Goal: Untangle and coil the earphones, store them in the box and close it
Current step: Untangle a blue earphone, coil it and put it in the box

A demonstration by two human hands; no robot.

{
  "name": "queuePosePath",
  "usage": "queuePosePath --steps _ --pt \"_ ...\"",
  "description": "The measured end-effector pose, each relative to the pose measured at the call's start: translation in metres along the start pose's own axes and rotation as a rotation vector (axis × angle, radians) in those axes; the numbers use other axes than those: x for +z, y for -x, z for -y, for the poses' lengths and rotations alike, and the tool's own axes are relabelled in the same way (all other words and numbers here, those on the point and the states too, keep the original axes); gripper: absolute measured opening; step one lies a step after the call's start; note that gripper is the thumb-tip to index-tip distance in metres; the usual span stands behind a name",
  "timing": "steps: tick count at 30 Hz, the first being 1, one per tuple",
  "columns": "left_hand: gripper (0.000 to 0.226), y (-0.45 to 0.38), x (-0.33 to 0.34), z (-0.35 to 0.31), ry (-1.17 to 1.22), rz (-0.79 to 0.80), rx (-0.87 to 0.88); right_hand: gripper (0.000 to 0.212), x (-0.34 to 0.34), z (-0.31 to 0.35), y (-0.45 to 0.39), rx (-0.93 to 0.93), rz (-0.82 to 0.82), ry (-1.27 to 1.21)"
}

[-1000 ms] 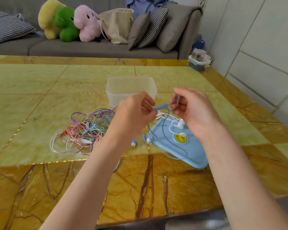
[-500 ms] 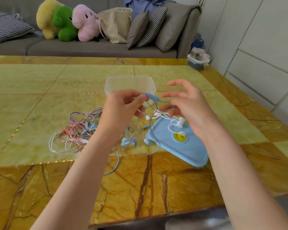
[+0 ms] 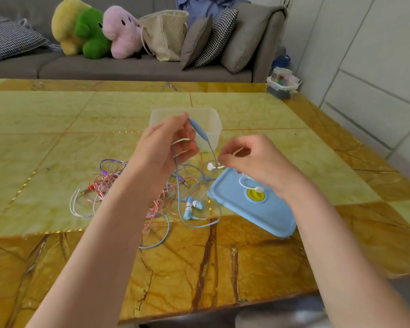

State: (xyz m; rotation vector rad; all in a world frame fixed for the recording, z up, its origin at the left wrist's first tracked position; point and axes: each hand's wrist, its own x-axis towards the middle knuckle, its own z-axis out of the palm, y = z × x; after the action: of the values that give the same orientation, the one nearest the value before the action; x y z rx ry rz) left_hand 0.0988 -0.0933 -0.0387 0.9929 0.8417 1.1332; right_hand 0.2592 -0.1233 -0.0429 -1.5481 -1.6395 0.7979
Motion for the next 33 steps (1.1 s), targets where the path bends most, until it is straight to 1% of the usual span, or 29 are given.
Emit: queuePosePath --steps 1,4,6,9,10,12,14,15,17,20,21,22,23,24,26,28,30,31,32,33 --pt "0.033 0.0 -0.001 0.0 -0.056 0.027 0.025 0.006 0.0 0.001 0.0 -0.018 -0.005 -0.083" --pt "0.029 0.006 0.003 0.002 -0.231 0.125 0.075 0.022 -0.002 0.004 0.001 -0.102 0.048 -0.255" --pt "0.025 0.009 0.008 0.002 -0.343 0.176 0.118 0.024 0.002 0.005 0.002 -0.121 0.064 -0.297" --pt "0.022 0.012 0.012 -0.001 -0.398 0.243 0.139 0.024 0.009 0.006 0.0 -0.063 0.021 -0.263" --pt "0.023 0.014 0.012 -0.003 -0.399 0.282 0.135 0.023 0.01 0.006 0.0 -0.035 -0.019 -0.277" --pt "0.025 0.016 0.014 -0.004 -0.406 0.379 0.111 0.016 0.008 0.007 -0.001 0.033 -0.17 -0.362" --pt "0.025 0.018 0.016 -0.001 -0.402 0.459 0.087 0.007 0.004 0.009 -0.002 0.06 -0.306 -0.536" --pt "0.023 0.017 0.018 0.001 -0.39 0.466 0.094 0.013 0.002 0.009 -0.002 0.063 -0.353 -0.63" --pt "0.014 0.015 0.019 0.004 -0.39 0.409 0.162 0.024 -0.001 0.01 -0.002 0.047 -0.422 -0.78" --pt "0.012 0.008 0.019 0.007 -0.45 0.241 0.264 0.024 -0.004 0.01 -0.004 0.056 -0.48 -0.858" --pt "0.013 0.007 0.019 0.007 -0.438 0.199 0.274 0.026 -0.006 0.009 -0.005 0.078 -0.469 -0.927" --pt "0.015 0.006 0.019 0.007 -0.407 0.16 0.271 0.028 -0.007 0.009 -0.005 0.1 -0.434 -1.049" --pt "0.02 0.006 0.019 0.007 -0.363 0.125 0.261 0.03 -0.009 0.009 -0.005 0.119 -0.393 -1.176" --pt "0.025 0.005 0.018 0.007 -0.32 0.099 0.251 0.031 -0.011 0.01 -0.005 0.128 -0.369 -1.237" --pt "0.032 0.004 0.017 0.006 -0.294 0.056 0.25 0.028 -0.012 0.01 -0.004 0.135 -0.4 -1.128" --pt "0.024 0.004 0.015 0.004 -0.305 0.042 0.277 0.024 -0.012 0.005 -0.006 0.091 -0.494 -0.953" --pt "0.014 0.005 0.012 0.0 -0.275 0.037 0.294 0.019 -0.014 0.002 -0.008 0.058 -0.586 -0.638" --pt "0.013 0.005 0.009 -0.003 -0.277 0.028 0.302 0.019 -0.016 0.001 -0.008 0.039 -0.608 -0.456" --pt "0.015 0.004 0.005 -0.005 -0.321 0.012 0.323 0.022 -0.016 0.0 -0.009 0.004 -0.624 -0.356" --pt "0.018 0.002 0.002 -0.006 -0.415 -0.007 0.355 0.025 -0.016 -0.001 -0.008 -0.031 -0.627 -0.33"
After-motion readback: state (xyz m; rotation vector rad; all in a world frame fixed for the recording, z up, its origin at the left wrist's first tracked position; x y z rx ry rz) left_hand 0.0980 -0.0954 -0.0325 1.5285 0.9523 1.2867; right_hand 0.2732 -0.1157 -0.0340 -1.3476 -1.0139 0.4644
